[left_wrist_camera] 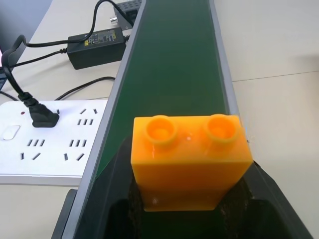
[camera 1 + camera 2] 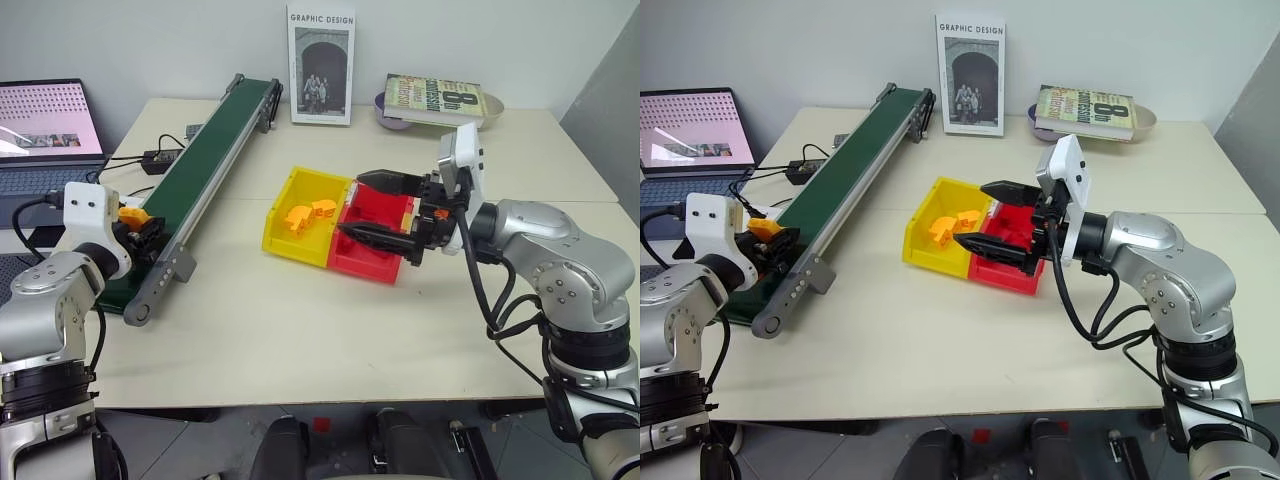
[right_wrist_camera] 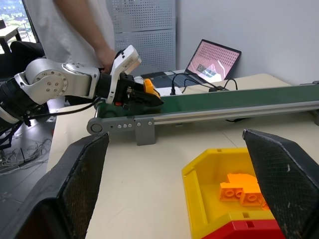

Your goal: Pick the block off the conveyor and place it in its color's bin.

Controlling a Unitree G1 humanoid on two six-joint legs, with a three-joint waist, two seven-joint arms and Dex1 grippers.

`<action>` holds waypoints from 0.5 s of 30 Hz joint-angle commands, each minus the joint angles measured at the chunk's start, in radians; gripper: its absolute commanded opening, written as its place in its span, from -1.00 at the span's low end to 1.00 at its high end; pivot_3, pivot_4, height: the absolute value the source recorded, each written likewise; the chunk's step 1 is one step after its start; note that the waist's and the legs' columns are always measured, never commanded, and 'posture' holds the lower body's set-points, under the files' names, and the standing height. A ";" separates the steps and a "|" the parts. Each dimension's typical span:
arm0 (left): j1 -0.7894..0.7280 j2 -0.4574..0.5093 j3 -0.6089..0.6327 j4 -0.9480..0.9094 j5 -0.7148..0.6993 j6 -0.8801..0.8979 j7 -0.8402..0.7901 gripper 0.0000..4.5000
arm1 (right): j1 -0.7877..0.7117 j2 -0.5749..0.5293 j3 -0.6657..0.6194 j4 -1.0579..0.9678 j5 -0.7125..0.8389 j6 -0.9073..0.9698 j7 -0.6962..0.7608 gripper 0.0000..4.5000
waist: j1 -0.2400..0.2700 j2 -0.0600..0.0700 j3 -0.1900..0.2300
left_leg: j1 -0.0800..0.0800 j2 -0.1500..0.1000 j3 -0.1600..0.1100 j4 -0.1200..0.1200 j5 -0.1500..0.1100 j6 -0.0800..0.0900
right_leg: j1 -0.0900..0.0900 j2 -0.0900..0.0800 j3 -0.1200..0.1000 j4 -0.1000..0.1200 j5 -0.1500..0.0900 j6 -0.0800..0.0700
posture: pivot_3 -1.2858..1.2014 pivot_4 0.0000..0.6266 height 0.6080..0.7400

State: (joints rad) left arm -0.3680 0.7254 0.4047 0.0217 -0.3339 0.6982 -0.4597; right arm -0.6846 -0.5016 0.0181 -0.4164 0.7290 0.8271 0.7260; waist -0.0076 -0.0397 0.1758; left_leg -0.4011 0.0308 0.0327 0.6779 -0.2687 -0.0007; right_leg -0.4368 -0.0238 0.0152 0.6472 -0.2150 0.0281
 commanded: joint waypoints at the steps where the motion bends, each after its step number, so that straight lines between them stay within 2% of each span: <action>1: -0.099 -0.036 -0.055 -0.065 -0.032 0.004 -0.005 -0.32 | 0.017 0.002 -0.038 -0.039 -0.002 -0.013 -0.052 1.00 | 0.003 0.000 0.000 | 0.000 0.000 0.000 0.000 0.000 0.000 | 0.000 0.000 0.000 0.000 0.000 0.000 | 0.03 -0.52 1.00; 4: -0.182 -0.081 -0.140 -0.062 -0.038 -0.001 -0.045 -0.32 | 0.035 -0.022 -0.019 -0.065 -0.058 -0.016 -0.101 1.00 | 0.018 0.000 0.000 | 0.000 -0.002 -0.002 0.001 0.000 0.000 | 0.001 0.002 -0.002 0.000 0.000 0.000 | 0.03 -0.52 1.00; 7: -0.298 -0.140 -0.269 -0.010 -0.022 -0.032 -0.118 -0.32 | 0.103 -0.113 0.030 -0.143 -0.139 0.018 -0.130 1.00 | 0.022 -0.001 0.000 | -0.001 -0.003 0.000 0.001 0.000 0.000 | 0.001 0.001 0.001 -0.001 0.000 0.000 | 0.03 -0.52 1.00; 10: -0.388 -0.185 -0.373 0.104 0.025 -0.105 -0.192 -0.32 | 0.168 -0.126 -0.002 -0.224 -0.117 0.072 -0.189 1.00 | 0.018 -0.001 -0.001 | -0.002 -0.004 0.000 0.001 0.000 0.000 | 0.001 0.001 0.001 -0.002 0.000 0.000 | 0.03 -0.52 1.00; 15: -0.487 -0.249 -0.452 0.322 0.085 -0.233 -0.256 -0.32 | 0.227 -0.123 -0.028 -0.327 -0.094 0.144 -0.262 1.00 | 0.001 -0.001 -0.001 | -0.001 -0.003 0.000 0.000 0.000 0.000 | 0.000 0.005 0.001 -0.001 0.000 0.000 | 0.03 -0.52 1.00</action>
State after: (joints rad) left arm -0.8220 0.4849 -0.0357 0.2824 -0.2749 0.5351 -0.6884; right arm -0.4617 -0.6249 0.0215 -0.6724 0.6149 0.9487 0.4965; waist -0.0064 -0.0406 0.1752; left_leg -0.4022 0.0273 0.0324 0.6779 -0.2688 -0.0004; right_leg -0.4371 -0.0176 0.0155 0.6466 -0.2151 0.0283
